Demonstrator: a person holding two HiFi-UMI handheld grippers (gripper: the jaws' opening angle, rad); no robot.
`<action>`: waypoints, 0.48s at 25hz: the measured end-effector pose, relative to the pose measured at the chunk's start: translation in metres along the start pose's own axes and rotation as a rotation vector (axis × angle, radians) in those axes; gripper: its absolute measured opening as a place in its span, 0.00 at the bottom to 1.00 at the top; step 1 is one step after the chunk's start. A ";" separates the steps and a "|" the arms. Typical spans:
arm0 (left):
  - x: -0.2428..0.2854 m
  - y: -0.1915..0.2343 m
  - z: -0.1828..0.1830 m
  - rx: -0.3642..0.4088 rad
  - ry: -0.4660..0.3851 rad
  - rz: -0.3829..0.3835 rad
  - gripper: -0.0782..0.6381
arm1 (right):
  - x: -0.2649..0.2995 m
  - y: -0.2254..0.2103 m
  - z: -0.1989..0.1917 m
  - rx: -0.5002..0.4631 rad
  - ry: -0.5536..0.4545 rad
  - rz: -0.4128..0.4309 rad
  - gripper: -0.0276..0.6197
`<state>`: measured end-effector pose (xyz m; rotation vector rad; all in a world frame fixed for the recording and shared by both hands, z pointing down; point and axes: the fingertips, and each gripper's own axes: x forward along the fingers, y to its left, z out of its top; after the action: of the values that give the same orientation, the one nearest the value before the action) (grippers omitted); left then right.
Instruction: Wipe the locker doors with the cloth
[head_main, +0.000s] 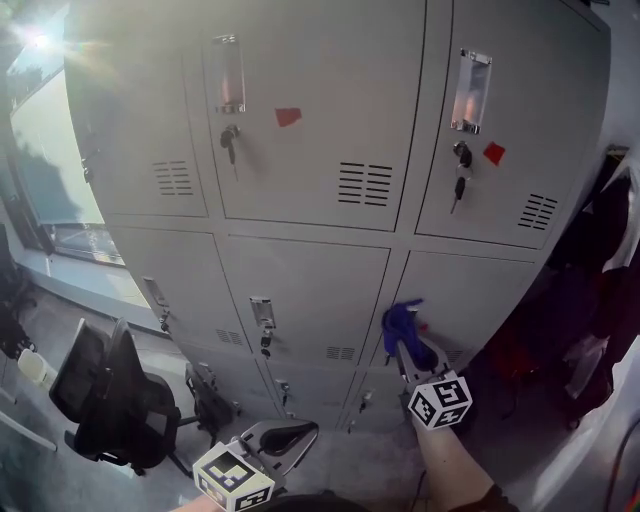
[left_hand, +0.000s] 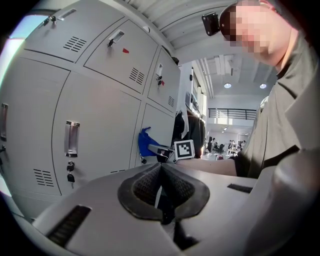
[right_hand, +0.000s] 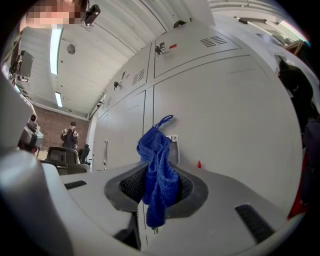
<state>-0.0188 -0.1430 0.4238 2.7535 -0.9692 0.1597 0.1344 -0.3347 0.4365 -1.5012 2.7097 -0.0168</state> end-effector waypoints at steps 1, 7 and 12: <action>-0.003 0.001 -0.001 -0.001 0.001 0.005 0.12 | 0.002 -0.001 -0.003 0.005 0.003 -0.003 0.16; -0.012 0.008 -0.001 -0.014 -0.011 0.033 0.12 | -0.009 -0.033 -0.012 0.023 0.009 -0.067 0.16; -0.006 0.001 -0.006 -0.017 0.005 0.020 0.12 | -0.041 -0.083 -0.014 -0.016 0.025 -0.152 0.16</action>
<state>-0.0245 -0.1386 0.4288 2.7276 -0.9933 0.1603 0.2255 -0.3441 0.4548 -1.7187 2.6138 -0.0197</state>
